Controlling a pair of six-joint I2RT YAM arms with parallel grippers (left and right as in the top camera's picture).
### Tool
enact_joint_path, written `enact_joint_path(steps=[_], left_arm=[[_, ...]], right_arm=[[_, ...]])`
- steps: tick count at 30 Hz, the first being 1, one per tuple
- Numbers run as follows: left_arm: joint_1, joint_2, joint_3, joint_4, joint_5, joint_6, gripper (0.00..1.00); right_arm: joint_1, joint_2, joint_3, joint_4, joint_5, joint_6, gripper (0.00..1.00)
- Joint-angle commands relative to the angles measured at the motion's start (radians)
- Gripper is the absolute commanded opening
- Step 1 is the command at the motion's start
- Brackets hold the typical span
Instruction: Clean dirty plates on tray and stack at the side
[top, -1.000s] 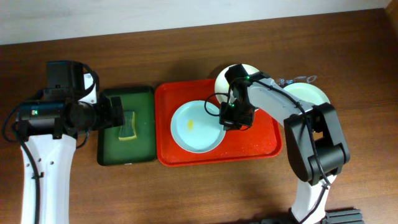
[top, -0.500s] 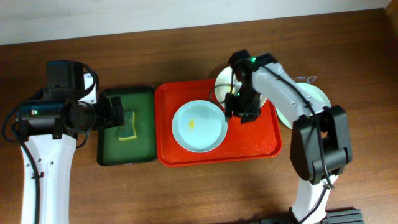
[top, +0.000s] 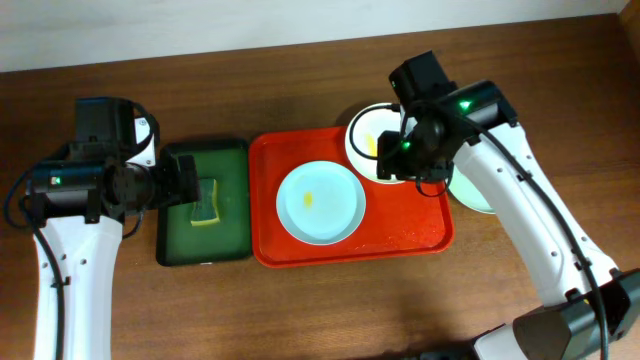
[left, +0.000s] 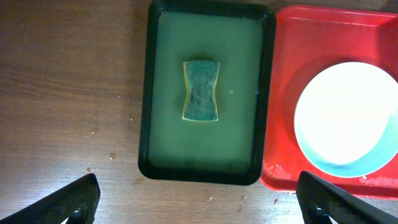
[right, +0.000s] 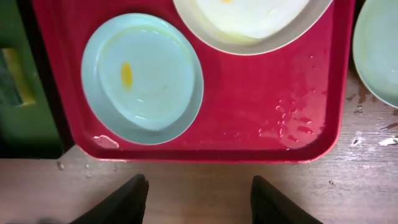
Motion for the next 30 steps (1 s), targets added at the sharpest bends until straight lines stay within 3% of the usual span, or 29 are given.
enact_joint_path(steps=[1,5,6,7,11,12,14,15,22,27,30], left_arm=[[0.003,-0.008,0.014,-0.001,-0.003,-0.008,0.99],[0.003,-0.008,0.014,-0.001,-0.003,-0.008,0.99],[0.003,-0.008,0.014,-0.001,-0.003,-0.008,0.99],[0.003,-0.008,0.014,0.0,-0.004,-0.008,0.99],[0.003,-0.008,0.014,-0.001,-0.003,-0.008,0.99],[0.003,-0.008,0.014,-0.001,-0.004,-0.008,0.99],[0.003,-0.008,0.014,0.0,-0.003,-0.008,0.99],[0.003,-0.008,0.014,0.0,-0.003,-0.008,0.99],[0.003,-0.008,0.014,-0.001,-0.004,-0.008,0.99],[0.003,-0.008,0.014,-0.001,-0.004,-0.008,0.99],[0.003,-0.008,0.014,-0.001,-0.003,-0.008,0.99]], right_arm=[[0.052,-0.002,-0.042,0.042,0.08,0.032,0.54],[0.135,-0.002,-0.067,0.09,0.19,0.089,0.54],[0.139,-0.002,-0.067,0.097,0.193,0.093,0.6],[0.139,-0.002,-0.067,0.099,0.194,0.106,0.99],[0.106,0.002,-0.067,0.113,0.182,0.099,0.98],[0.097,0.002,-0.067,0.107,0.183,0.098,0.82],[0.099,-0.001,-0.067,0.114,0.21,0.099,0.28],[0.107,-0.006,-0.067,0.134,0.237,0.099,0.19],[0.131,-0.026,-0.133,0.23,0.3,0.106,0.23],[0.13,-0.027,-0.261,0.315,0.299,0.246,0.24],[0.122,-0.027,-0.276,0.28,0.298,0.348,0.24]])
